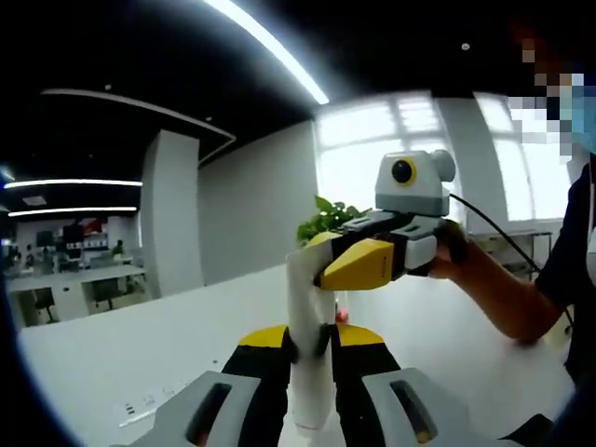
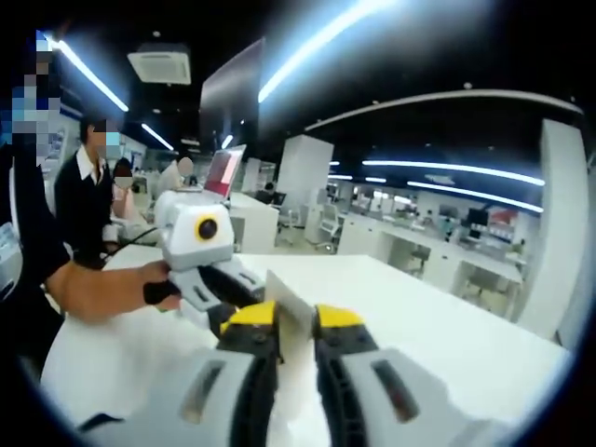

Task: Arrange the skincare products in the storage area until every visible bottle or jar stands upright without overlapping.

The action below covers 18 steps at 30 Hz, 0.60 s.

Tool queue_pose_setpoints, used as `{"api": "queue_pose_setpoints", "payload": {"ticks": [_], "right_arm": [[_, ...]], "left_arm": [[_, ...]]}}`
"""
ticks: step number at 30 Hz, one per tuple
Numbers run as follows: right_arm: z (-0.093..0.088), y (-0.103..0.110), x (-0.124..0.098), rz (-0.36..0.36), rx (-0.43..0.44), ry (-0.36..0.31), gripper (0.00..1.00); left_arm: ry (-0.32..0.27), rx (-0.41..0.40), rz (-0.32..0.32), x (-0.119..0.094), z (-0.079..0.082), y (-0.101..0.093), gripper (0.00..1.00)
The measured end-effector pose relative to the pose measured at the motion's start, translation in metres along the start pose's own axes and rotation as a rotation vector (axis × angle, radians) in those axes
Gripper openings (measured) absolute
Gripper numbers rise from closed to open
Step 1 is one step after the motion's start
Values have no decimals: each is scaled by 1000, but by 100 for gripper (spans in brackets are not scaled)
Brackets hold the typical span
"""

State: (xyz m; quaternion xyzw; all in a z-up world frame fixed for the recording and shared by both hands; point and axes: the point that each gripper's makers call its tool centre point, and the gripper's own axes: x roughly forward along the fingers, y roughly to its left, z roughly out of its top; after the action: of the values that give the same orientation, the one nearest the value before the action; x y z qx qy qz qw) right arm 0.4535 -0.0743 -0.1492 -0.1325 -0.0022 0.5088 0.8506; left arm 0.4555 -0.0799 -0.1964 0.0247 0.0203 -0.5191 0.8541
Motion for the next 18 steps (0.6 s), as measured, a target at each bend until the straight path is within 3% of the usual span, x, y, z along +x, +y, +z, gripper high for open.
{"api": "queue_pose_setpoints", "payload": {"ticks": [18], "right_arm": [[-21, -2, 2, -8, 4, 100, 12]], "left_arm": [[40, -14, 9, 5, -17, 3, 15]]}}
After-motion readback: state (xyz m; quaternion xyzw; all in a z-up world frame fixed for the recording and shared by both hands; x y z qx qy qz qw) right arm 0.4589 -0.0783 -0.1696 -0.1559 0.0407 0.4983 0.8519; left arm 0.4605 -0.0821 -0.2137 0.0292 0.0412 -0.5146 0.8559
